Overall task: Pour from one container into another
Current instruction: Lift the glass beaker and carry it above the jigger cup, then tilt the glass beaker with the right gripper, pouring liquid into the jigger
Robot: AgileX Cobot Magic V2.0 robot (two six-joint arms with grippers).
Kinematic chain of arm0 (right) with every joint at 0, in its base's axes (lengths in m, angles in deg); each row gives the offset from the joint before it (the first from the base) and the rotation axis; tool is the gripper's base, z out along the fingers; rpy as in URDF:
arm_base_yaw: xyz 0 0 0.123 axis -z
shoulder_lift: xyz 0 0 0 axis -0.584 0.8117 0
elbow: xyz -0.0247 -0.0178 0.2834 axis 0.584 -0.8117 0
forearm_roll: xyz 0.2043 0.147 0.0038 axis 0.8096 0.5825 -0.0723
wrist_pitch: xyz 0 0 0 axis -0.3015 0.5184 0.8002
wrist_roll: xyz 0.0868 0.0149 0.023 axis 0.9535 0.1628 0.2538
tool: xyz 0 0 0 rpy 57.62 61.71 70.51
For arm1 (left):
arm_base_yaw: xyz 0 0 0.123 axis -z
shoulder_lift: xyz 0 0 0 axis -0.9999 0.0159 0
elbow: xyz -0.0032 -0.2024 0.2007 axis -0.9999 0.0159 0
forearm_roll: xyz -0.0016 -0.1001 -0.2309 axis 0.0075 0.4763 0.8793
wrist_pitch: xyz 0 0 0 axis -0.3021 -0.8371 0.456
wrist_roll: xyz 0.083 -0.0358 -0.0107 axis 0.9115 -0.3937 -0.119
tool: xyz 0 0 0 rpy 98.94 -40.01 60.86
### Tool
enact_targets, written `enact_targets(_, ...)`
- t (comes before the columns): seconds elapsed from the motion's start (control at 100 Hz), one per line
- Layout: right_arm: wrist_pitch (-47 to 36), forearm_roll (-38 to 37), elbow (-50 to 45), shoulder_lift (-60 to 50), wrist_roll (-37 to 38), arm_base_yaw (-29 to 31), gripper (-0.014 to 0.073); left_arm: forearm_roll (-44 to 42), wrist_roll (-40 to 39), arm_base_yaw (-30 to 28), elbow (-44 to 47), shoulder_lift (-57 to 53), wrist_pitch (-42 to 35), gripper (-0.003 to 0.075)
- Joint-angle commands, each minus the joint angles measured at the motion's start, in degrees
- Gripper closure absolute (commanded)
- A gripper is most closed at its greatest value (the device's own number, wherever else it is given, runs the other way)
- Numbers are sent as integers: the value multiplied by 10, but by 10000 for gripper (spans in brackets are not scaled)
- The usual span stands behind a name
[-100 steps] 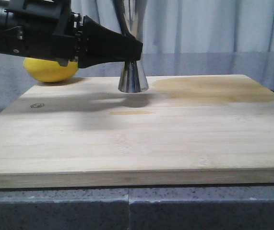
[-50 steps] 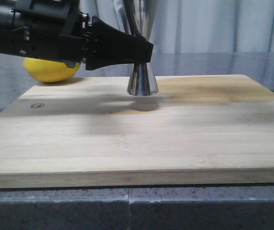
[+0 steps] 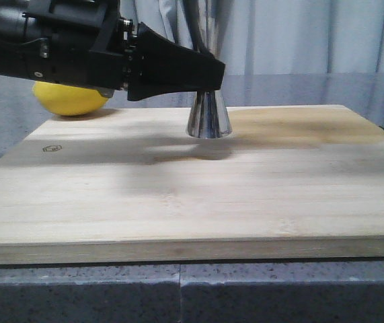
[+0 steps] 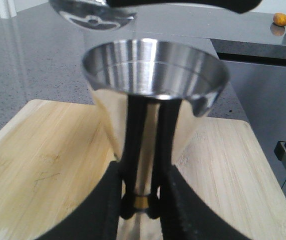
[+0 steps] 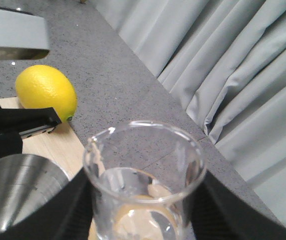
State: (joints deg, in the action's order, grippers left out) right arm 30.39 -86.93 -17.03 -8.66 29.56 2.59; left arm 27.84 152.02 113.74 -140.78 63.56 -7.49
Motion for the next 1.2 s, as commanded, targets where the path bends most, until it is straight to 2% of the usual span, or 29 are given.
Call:
enact_targets(0.0, -32, -15, 22, -17, -1, -6, 398, 34, -6, 6, -17, -23, 67, 713)
enact_targets(1.19, -15, -145, 22, -17, -1, -17, 398, 34, -6, 6, -17, -23, 67, 713)
